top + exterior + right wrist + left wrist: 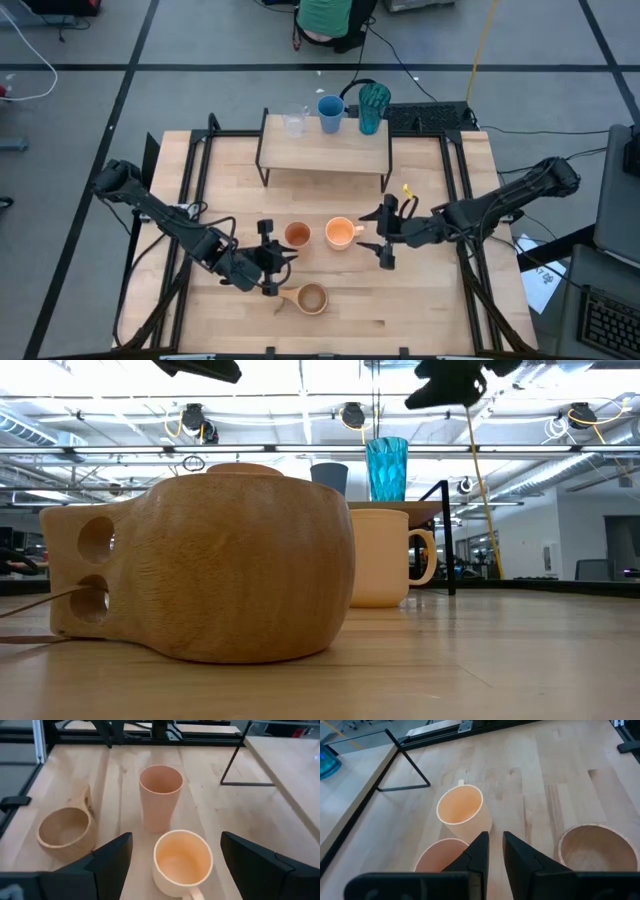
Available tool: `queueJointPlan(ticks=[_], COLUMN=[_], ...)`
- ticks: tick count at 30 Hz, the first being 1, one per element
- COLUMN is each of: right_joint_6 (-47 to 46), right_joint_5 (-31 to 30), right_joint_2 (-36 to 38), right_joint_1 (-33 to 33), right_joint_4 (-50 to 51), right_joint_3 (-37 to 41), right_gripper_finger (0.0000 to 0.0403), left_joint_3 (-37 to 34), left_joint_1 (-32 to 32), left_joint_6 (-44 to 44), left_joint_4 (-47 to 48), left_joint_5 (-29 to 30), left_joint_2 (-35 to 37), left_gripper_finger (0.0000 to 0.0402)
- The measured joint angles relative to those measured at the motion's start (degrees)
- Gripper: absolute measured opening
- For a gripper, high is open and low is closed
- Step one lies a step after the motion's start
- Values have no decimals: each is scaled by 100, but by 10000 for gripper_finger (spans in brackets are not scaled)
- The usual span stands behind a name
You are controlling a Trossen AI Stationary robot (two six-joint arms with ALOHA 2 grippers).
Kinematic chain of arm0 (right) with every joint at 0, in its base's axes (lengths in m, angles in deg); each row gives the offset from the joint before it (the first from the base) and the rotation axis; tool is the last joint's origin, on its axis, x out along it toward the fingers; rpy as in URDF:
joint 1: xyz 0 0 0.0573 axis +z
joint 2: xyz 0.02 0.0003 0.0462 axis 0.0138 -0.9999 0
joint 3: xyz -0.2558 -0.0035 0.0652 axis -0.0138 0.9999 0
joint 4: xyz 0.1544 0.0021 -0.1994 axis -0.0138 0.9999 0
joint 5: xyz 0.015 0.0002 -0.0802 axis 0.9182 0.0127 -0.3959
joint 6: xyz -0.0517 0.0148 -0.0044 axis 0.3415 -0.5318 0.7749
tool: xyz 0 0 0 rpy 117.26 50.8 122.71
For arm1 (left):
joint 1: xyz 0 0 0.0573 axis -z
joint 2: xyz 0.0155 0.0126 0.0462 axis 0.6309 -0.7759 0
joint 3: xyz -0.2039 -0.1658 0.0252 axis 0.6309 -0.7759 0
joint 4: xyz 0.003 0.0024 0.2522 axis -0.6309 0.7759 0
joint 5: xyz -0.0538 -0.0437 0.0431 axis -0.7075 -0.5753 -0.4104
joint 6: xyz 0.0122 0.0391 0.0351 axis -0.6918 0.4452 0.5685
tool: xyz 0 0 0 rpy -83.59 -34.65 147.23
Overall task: Stack small to large cups/mugs on shelf
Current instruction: Put the orange cup on the shelf
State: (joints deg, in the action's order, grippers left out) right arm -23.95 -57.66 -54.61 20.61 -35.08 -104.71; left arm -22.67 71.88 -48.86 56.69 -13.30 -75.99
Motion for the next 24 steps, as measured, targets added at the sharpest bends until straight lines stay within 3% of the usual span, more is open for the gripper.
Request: queueJointPlan(ticks=[15, 24], right_joint_6=[555, 612], right_joint_5=[673, 778], right_joint_2=[-748, -1008], right_joint_1=[-227, -226], right_joint_4=[1202, 1219], right_joint_3=[-1405, -1416], right_gripper_finger=[292, 292], left_joint_3=[22, 22], left_joint_1=[-256, -599], left_joint_6=[41, -88], left_joint_4=[13, 441], left_joint_5=[-281, -1568], left_joint_2=[205, 203], left_gripper_finger=[58, 72])
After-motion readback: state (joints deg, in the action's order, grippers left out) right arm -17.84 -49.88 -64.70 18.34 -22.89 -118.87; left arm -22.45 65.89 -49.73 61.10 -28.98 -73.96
